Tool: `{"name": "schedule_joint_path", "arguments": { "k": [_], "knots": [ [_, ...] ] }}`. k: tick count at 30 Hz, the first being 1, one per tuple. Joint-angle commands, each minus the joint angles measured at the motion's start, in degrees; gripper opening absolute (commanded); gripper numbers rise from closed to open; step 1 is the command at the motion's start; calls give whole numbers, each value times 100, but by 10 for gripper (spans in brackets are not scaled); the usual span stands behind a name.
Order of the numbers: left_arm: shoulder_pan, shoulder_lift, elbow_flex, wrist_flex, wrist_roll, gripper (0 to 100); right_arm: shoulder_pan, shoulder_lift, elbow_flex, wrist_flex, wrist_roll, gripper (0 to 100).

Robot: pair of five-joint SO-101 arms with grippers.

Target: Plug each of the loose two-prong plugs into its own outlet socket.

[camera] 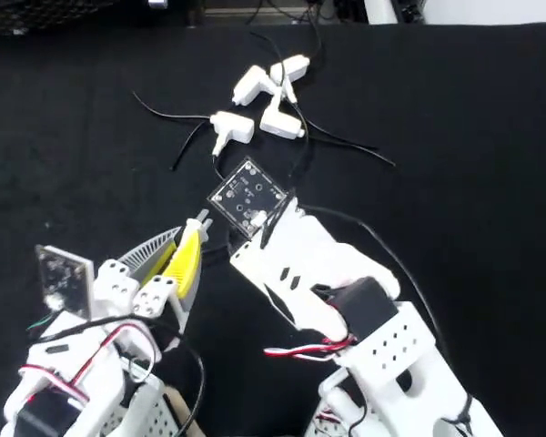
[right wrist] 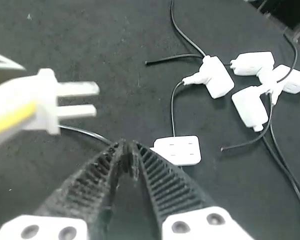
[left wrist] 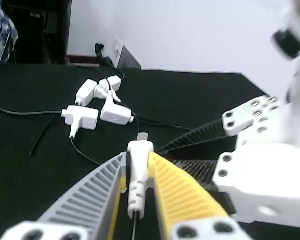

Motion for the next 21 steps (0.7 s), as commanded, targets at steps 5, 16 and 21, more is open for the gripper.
{"name": "schedule_joint_path", "arguments": {
  "k": [5, 16, 21],
  "knots": [
    [-233, -35, 760, -466, 9, 29, 26, -48, -40, -149, -18, 12],
    [-444, 167, 813, -703, 9, 28, 1864, 303, 338, -1204, -844, 15],
    [-426, 1415, 585, -703, 35, 28, 1890, 1130, 708, -1969, -1213, 15]
  ]
}}
